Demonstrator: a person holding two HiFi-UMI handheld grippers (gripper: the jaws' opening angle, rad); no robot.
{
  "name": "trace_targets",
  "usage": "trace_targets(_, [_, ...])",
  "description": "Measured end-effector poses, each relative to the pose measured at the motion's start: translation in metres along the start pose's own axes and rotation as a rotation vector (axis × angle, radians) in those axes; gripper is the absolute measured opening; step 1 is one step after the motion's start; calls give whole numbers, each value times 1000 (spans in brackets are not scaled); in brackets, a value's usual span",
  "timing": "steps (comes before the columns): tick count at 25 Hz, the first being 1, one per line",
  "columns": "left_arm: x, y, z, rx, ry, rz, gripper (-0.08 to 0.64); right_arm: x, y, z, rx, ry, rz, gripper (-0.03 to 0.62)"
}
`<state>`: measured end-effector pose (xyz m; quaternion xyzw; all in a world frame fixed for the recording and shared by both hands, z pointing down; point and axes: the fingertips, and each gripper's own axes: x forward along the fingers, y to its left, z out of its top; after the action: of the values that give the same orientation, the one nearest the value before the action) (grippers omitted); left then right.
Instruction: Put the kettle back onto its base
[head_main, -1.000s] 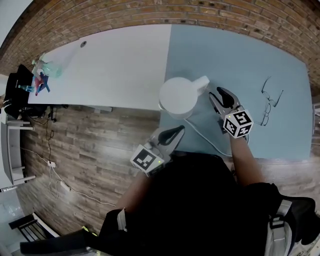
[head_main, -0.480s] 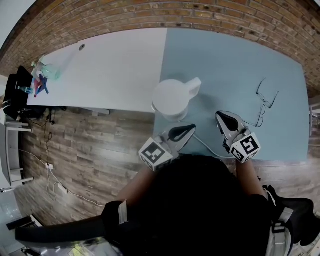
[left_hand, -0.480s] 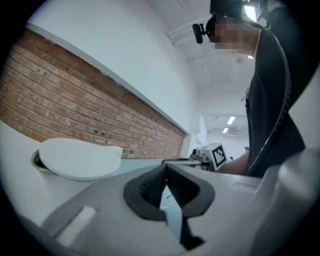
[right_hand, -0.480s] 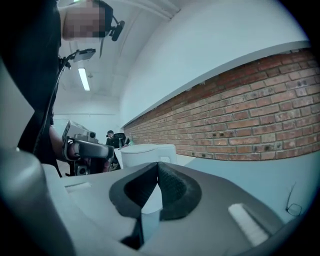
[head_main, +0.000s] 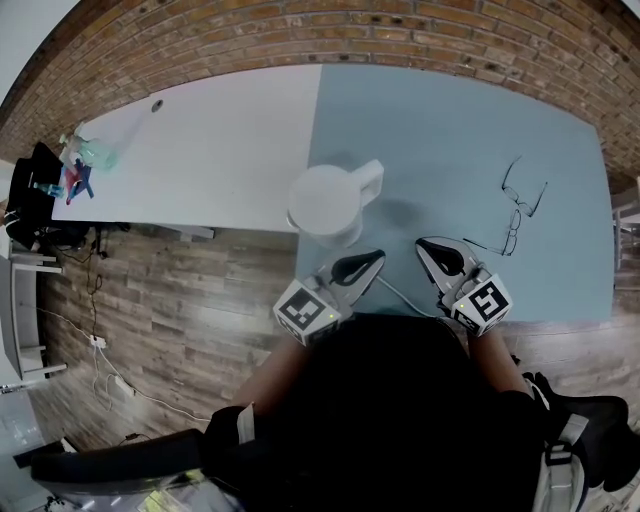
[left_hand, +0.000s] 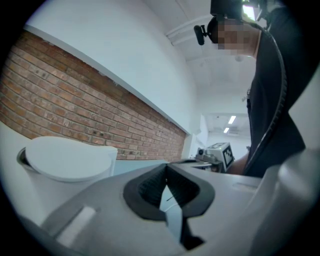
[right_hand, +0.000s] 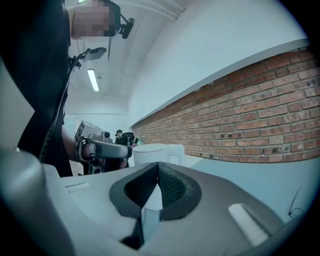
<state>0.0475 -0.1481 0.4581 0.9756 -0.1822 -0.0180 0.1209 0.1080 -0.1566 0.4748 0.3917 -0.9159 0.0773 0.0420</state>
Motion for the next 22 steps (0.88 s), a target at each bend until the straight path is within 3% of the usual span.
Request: trace_targets(22, [8,-5,-3,8,5,-2,3,-4,0,-3,0,9,26,3])
